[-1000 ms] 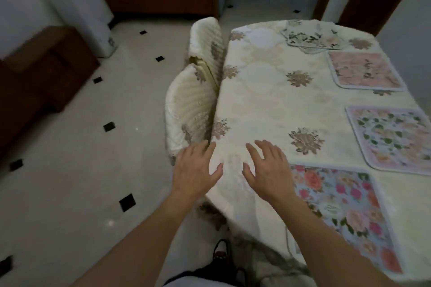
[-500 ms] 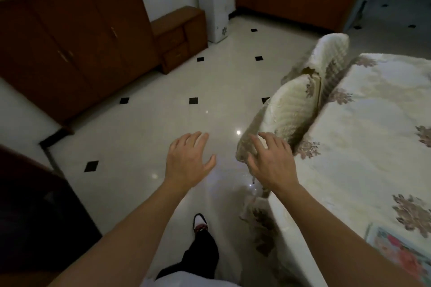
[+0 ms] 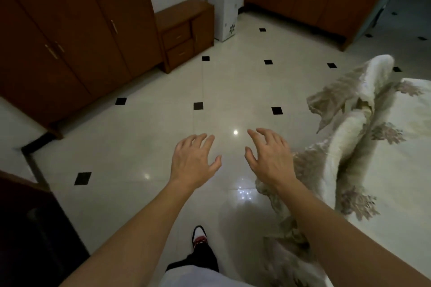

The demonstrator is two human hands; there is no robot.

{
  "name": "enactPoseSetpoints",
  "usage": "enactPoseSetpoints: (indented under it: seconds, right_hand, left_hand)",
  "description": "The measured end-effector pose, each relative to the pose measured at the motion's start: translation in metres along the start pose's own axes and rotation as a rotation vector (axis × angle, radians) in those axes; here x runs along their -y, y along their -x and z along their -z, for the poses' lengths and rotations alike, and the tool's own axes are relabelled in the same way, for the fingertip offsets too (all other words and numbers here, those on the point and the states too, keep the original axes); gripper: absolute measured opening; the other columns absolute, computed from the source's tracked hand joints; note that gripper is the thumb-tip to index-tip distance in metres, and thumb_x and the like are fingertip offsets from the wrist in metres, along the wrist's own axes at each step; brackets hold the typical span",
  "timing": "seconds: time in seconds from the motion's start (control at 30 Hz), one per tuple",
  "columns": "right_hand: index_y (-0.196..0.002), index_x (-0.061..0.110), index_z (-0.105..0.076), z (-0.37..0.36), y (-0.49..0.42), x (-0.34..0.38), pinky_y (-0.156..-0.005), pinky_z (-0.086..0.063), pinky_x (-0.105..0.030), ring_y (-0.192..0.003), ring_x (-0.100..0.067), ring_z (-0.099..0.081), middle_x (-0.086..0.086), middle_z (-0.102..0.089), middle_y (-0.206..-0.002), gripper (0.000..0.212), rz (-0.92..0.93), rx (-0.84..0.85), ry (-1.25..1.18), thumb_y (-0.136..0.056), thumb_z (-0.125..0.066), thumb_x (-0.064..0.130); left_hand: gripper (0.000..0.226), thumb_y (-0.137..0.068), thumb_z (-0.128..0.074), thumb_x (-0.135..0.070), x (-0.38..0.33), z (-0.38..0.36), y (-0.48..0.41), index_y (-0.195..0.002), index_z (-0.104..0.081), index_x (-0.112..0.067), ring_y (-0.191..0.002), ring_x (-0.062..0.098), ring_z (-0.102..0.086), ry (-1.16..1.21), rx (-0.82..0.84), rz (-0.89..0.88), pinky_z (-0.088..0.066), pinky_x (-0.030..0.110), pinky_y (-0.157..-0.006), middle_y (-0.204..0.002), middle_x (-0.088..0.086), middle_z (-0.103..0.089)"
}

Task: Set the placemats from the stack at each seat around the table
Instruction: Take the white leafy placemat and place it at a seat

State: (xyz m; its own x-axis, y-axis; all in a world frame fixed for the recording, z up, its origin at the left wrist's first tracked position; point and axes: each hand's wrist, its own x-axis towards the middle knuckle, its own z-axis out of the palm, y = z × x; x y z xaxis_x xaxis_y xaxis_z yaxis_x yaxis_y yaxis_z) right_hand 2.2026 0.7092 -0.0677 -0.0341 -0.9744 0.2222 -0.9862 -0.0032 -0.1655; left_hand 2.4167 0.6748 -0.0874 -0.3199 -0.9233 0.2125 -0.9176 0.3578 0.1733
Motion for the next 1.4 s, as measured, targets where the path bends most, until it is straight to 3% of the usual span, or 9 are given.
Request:
enactPoseSetpoints:
  seconds: [0.3,0.63,1.03,1.4]
  right_hand:
    - [-0.135,0.02,-0.056,-0.025,-0.111,0.041,-0.1,-0.046,-0.043,-0.121,-0.027,-0.058,-0.01,-0.061,-0.133,0.048,-0.049,-0.014,0.017,-0.092,-0.058,0.042]
    - [-0.13,0.018,-0.059,-0.039,-0.189,0.0,-0.095,-0.048,-0.043,-0.115,-0.028,-0.06,-0.011,-0.064,-0.126,0.046,-0.121,-0.059,0.063,-0.089,-0.061,0.039]
    - [-0.128,0.017,-0.062,-0.067,-0.322,-0.144,-0.094,-0.048,-0.042,-0.111,-0.028,-0.062,-0.011,-0.066,-0.121,0.049,-0.289,-0.134,0.016,-0.089,-0.045,0.042]
    - [-0.126,0.016,-0.064,-0.05,-0.424,-0.286,-0.094,-0.048,-0.042,-0.111,-0.028,-0.061,-0.011,-0.066,-0.119,0.047,-0.393,-0.197,0.052,-0.089,-0.047,0.04]
  left_hand:
    - [0.064,-0.089,-0.043,-0.059,0.061,0.0,-0.113,-0.142,-0.047,-0.024,-0.128,0.022,-0.049,0.007,0.091,-0.091,-0.039,0.04,-0.105,-0.142,0.0,-0.054]
    - [0.06,-0.086,-0.046,-0.056,0.063,-0.018,-0.216,-0.134,-0.056,-0.021,-0.116,0.024,-0.059,-0.005,0.025,-0.194,-0.047,0.041,-0.096,-0.13,0.003,-0.063]
    - [0.059,-0.086,-0.049,-0.055,-0.02,-0.084,-0.421,-0.133,-0.057,-0.021,-0.117,0.023,-0.058,0.028,0.056,-0.297,-0.047,0.041,-0.096,-0.129,0.002,-0.064]
    - [0.059,-0.085,-0.05,-0.056,-0.125,-0.116,-0.579,-0.133,-0.057,-0.021,-0.117,0.024,-0.058,0.038,0.042,-0.424,-0.047,0.041,-0.097,-0.131,0.002,-0.063]
